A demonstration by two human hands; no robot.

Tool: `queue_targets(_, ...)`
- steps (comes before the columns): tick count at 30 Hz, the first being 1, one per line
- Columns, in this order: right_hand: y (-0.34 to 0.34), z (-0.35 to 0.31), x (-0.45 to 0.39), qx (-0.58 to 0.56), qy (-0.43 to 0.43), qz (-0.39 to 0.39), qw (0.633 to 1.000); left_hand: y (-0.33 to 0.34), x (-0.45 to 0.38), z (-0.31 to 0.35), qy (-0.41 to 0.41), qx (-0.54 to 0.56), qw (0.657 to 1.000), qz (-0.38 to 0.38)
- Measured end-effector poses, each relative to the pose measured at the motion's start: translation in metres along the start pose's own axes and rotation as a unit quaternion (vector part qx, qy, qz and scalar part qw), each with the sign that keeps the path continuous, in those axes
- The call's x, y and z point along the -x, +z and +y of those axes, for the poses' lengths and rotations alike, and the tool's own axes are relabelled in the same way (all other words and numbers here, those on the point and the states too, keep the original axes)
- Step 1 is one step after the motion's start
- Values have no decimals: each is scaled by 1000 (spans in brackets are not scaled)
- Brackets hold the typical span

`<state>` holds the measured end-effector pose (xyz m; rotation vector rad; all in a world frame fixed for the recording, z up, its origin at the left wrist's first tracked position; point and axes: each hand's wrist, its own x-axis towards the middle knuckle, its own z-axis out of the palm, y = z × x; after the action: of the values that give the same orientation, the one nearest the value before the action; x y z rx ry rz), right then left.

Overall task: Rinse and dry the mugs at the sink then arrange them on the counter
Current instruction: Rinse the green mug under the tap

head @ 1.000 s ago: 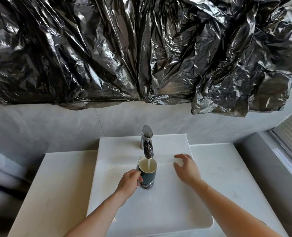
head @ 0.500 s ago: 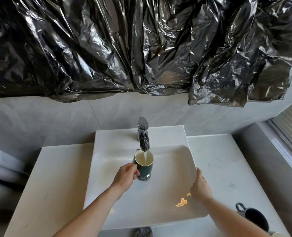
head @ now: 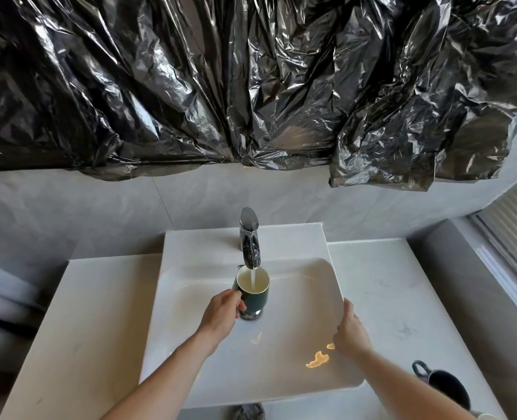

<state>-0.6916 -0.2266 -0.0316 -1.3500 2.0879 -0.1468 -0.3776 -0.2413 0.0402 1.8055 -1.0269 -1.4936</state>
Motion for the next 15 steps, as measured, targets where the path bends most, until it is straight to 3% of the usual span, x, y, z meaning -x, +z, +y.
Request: queue_targets(15,2,2,-3,3,-8,5,1000,1,2,-12,-16,2,1000,0)
